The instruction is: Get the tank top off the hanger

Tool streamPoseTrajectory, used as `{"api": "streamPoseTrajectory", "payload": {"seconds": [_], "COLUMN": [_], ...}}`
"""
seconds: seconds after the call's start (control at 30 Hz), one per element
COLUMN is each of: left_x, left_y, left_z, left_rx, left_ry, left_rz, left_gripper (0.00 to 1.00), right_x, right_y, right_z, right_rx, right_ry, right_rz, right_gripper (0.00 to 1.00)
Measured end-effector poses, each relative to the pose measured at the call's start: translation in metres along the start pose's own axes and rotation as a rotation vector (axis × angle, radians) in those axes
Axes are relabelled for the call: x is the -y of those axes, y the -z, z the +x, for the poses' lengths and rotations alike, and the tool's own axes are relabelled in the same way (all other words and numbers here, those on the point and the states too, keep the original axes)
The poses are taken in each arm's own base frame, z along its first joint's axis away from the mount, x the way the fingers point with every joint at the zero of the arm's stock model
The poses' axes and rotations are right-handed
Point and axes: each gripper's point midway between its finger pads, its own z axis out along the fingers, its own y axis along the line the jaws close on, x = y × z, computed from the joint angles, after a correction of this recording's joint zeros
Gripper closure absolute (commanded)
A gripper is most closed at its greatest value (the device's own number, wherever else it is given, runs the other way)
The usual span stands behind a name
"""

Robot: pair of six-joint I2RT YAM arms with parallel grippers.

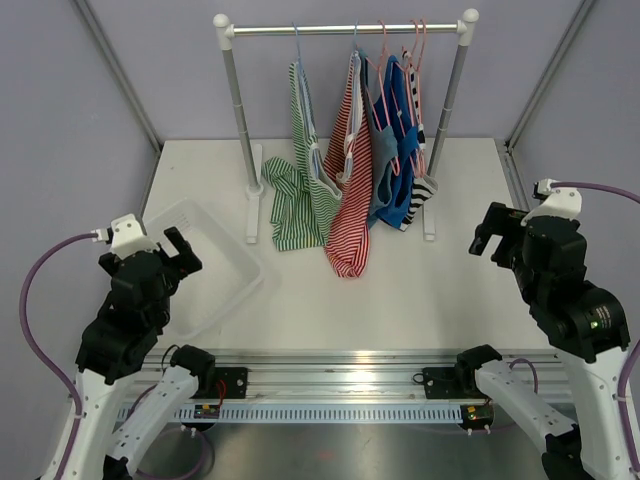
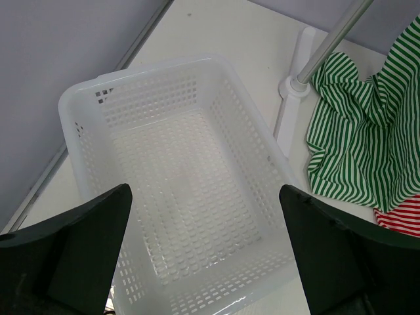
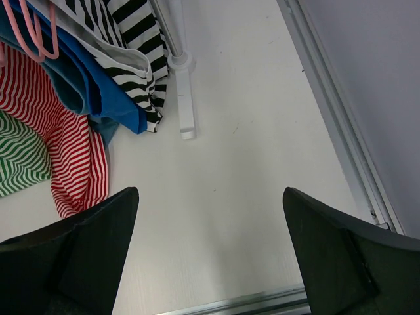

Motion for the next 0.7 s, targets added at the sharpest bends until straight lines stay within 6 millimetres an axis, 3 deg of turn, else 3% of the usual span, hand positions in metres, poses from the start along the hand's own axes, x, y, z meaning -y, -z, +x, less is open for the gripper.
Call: {"api": "streamPoseTrajectory", "payload": {"seconds": [0.13, 0.27, 0.47, 0.7], "left_x": [-0.002, -0.002, -0.001, -0.003], "left_y": [0.002, 0.002, 0.002, 0.004], "left_z": [-0.002, -0.002, -0.002, -0.001], "left_rx": [0.01, 0.011, 0.011, 0.029], "left_ry": [0.007, 0.008, 0.008, 0.023], "left_rz": [0.001, 0.001, 0.002, 0.009], "left_gripper": [0.01, 0.01, 0.01, 0.01], "right_x": [-0.005, -0.023, -0.079, -0.155], "right_y": [0.0, 0.003, 0.001, -0.034], "right_z": [0.0, -0.008, -0.048, -0.1], "right_rx": [-0.006, -0.002, 0.011, -0.009], "right_ry": [-0.002, -0.036, -0.101, -0.119], "right_rz": [-0.023, -0.115, -0.331, -0.518], "right_gripper": [0.01, 0.01, 0.01, 0.11]}}
